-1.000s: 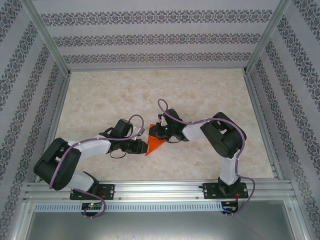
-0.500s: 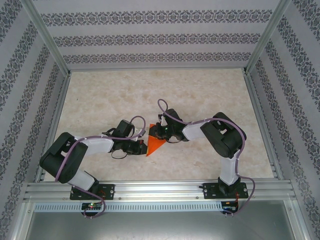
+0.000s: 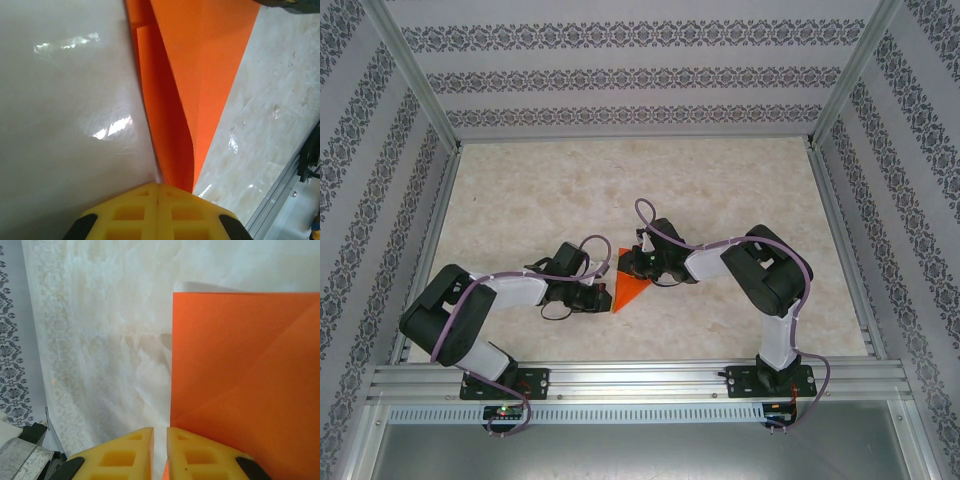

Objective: Fold a paper plane with a square sheet of paper (pick it up from the middle)
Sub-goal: Fourth fold the wing at the center of the table.

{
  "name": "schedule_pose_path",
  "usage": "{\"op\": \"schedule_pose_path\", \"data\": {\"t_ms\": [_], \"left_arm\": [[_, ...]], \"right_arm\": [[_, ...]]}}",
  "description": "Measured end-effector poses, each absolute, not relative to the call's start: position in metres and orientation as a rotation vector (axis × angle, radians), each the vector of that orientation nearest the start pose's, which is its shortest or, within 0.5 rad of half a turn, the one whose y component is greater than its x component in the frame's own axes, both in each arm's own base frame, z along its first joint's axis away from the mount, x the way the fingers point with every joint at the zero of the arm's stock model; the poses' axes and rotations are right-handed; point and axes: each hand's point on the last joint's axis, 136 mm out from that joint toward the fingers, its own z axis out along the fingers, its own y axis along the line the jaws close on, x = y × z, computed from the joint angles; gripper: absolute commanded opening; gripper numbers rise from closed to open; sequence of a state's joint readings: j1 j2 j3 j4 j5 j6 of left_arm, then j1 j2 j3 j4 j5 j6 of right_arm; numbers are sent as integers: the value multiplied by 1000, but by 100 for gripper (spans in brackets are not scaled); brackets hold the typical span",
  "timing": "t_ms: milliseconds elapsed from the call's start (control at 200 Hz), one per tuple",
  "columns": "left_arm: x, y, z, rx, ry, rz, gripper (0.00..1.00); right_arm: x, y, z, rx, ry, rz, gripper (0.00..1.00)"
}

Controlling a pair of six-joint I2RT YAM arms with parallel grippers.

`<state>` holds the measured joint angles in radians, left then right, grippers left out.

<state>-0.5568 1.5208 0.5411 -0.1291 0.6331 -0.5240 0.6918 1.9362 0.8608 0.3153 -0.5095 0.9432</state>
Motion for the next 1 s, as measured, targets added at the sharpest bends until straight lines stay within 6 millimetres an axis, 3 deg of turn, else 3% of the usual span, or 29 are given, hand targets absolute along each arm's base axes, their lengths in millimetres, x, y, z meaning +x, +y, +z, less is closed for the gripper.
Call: {"op": "schedule_pose_path", "data": {"t_ms": [170,350,570,694,999], "left_arm": [[188,-236,22,268,2848,-1141,10],[196,-239,54,287,2748,-1158,17],[215,-260,84,279,2661,-1250,21],[215,-271,73,272,2696,-1275,21],[219,-273,56,212,2731,-1264,21]], "right_arm": [[290,349,19,38,2657,1296,16],[290,349,19,39,2657,1296,16],[290,349,19,37,2657,1295,16],[290,349,19,38,2657,1295,16],[290,349,19,38,2657,1295,16]]}}
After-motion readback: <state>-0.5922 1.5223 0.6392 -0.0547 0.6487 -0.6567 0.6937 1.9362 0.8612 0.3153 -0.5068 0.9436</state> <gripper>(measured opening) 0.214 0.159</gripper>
